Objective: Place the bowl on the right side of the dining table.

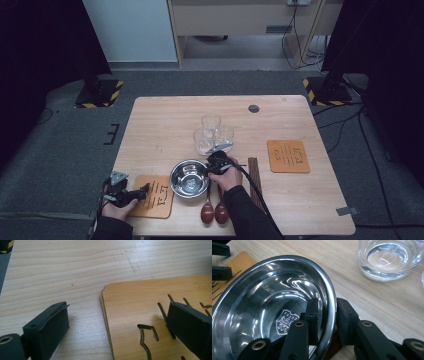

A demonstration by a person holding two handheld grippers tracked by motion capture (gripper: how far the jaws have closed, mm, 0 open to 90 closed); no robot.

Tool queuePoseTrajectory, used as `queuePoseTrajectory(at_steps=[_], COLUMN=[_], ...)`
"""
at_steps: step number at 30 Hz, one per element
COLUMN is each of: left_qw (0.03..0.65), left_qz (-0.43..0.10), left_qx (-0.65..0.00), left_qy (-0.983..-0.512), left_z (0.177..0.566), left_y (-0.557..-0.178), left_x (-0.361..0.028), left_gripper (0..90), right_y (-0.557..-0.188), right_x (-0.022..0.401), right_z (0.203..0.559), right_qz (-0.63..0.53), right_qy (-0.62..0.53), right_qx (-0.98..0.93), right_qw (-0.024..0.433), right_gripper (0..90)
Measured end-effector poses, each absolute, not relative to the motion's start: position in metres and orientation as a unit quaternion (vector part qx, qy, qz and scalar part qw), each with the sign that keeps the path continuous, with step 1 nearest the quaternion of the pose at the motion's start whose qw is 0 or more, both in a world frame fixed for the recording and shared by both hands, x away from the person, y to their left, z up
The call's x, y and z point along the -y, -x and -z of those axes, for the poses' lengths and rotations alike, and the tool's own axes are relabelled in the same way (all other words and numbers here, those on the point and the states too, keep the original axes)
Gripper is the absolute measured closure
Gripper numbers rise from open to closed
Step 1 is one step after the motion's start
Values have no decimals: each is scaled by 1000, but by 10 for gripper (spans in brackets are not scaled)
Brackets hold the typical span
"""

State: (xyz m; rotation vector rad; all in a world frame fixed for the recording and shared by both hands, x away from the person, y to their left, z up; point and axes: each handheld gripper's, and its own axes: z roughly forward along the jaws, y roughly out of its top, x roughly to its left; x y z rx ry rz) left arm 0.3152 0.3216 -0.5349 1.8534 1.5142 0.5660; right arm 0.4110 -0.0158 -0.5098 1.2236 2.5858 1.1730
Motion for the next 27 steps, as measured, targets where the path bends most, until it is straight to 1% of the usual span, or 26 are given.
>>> queuePoseTrajectory(at_steps=[3, 8, 13, 18, 24, 27], left_qw=[334, 335, 335, 335, 333, 333], left_qz=[-217, -217, -217, -217, -217, -217], left_qx=[-580, -580, -580, -580, -579, -579], left_qy=[-710, -710, -710, -710, -712, -712], left_z=[535, 535, 535, 535, 535, 535], left_y=[-315, -315, -315, -315, -315, -315], left_x=[-322, -322, -322, -322, -322, -322], left_gripper=[35, 35, 35, 35, 35, 35], right_y=[-412, -412, -412, -409, -403, -402], right_x=[14, 13, 12, 11, 9, 9], right_z=[512, 513, 513, 508, 499, 498], right_qz=[-375, -374, -372, -395, -429, -432], right_qy=[-398, -404, -409, -406, -404, -398], right_qx=[-837, -835, -833, -824, -808, -809], right_qw=[17, 15, 16, 16, 6, 10], right_gripper=[744, 779, 788, 807, 832, 833])
